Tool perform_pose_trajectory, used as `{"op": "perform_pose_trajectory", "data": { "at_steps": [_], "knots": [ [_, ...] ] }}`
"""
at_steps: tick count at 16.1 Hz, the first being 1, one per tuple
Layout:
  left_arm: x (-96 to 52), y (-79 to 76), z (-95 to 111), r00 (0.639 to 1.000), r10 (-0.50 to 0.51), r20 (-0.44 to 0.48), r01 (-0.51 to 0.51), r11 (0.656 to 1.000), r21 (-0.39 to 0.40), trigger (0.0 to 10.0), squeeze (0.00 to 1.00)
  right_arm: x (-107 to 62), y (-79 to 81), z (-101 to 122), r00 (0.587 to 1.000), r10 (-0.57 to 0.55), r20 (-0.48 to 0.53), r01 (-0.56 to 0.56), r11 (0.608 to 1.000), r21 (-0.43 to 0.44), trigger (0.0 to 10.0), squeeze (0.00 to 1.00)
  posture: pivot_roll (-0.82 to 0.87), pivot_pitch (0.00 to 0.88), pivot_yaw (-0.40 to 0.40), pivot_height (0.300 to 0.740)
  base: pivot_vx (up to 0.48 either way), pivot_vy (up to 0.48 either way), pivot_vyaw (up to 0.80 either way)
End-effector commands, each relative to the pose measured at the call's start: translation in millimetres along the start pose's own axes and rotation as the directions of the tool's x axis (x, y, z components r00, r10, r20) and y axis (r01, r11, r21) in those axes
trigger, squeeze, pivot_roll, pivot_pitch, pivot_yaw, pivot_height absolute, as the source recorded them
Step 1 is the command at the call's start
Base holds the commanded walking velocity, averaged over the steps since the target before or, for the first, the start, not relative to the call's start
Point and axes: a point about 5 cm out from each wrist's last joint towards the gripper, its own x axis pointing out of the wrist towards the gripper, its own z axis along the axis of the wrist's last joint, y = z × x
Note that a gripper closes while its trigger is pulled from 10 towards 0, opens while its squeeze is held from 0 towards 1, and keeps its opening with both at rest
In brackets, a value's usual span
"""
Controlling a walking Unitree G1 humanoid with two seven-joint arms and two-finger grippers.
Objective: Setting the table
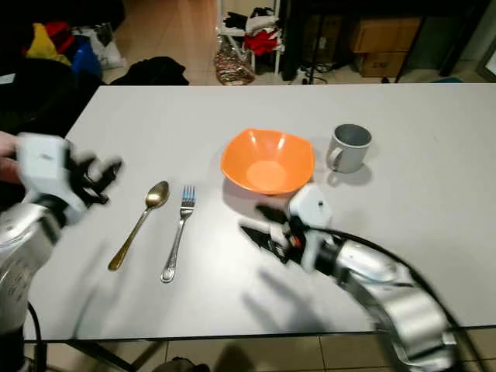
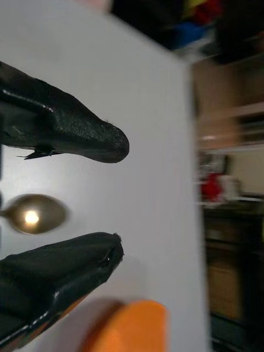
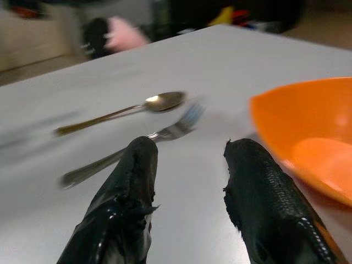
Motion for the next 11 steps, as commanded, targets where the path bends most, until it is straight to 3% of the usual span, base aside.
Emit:
{"op": "perform_pose_trajectory", "data": {
  "at_steps": [1,4,6,9,11],
  "knots": [
    [-10.0,-3.9,-0.2,0.998,0.039,0.050,-0.041,0.998,0.036,10.0,0.00,-0.9,-6.6,1.5,0.995,-0.095,0.031,0.095,0.995,-0.013,10.0,0.00,-0.06,0.000,0.061,0.740,0.000,0.000,0.00],
    [-33.2,-18.2,-18.6,0.996,0.086,0.030,-0.086,0.996,0.019,10.0,0.00,4.4,4.1,0.1,0.985,-0.159,0.061,0.161,0.986,-0.036,10.0,0.00,-0.06,0.000,0.054,0.740,0.000,-0.089,0.00],
    [-47.8,-29.7,-29.7,0.992,0.126,0.000,-0.126,0.992,0.000,10.0,0.00,6.4,12.1,-3.6,0.981,-0.177,0.077,0.176,0.984,0.026,10.0,0.00,-0.05,0.000,0.034,0.740,0.000,-0.362,0.00],
    [-61.1,-34.7,-41.7,0.985,0.171,-0.034,-0.171,0.985,0.022,10.0,0.00,7.8,16.0,-10.8,0.982,-0.175,0.072,0.168,0.981,0.096,10.0,0.00,-0.03,0.000,0.019,0.740,0.000,-0.390,0.00],
    [-65.3,-36.2,-43.6,0.983,0.180,-0.033,-0.178,0.983,0.033,10.0,0.00,7.9,16.6,-14.6,0.984,-0.166,0.061,0.160,0.983,0.094,10.0,0.00,-0.03,0.000,0.014,0.740,0.000,-0.388,0.00]
  ]
}}
